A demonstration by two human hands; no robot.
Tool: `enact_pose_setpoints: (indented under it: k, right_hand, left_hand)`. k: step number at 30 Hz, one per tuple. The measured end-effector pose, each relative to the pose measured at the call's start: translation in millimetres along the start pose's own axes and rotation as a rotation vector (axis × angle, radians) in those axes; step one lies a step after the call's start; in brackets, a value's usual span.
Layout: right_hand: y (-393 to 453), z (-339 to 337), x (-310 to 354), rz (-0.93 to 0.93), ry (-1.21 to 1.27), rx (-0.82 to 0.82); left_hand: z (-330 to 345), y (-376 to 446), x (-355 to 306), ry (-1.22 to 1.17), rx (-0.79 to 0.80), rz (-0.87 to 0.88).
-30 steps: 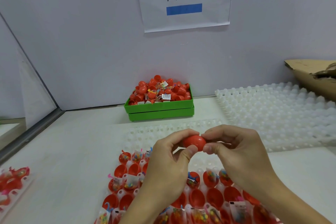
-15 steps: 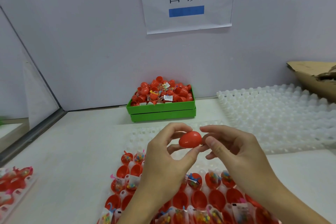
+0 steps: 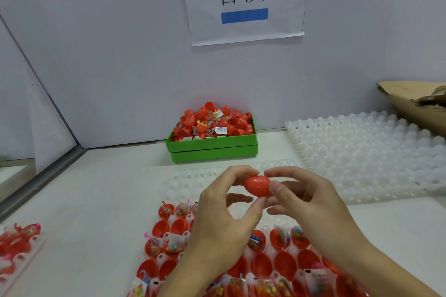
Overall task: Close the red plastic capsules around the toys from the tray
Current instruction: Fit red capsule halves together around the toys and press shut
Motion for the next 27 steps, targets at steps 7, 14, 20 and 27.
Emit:
enact_pose_setpoints:
  k: [7, 14, 20, 27]
  right_hand:
    - [-6.2, 6.3, -0.4, -0.019, 0.008, 0.072]
    - [-5.5, 9.3, -0.6, 0.274, 0.372, 0.112]
    - [-4.4, 5.2, -1.7, 0.226, 0.200, 0.031]
    - [-6.9, 4.4, 1.5, 0.061, 0.013, -0.007]
  left_hand:
    - [-0.5, 0.6, 1.4, 0.201, -0.007, 0.145]
    - [-0.2, 1.0, -1.4, 0.058, -0.046, 0.046]
    - [-0.1, 1.1, -3.5, 0.145, -0.082, 0.089]
    - [0.7, -0.9, -4.2, 0.246, -0.076, 0.165]
Point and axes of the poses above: each hand's wrist, its own y-axis towards the middle knuckle, its own z-axis out of the palm, x = y × z, the point moved 1 cm from there along y, towards the middle knuckle, and after that the axes turned 13 degrees about -x, right-handed, at the moved point
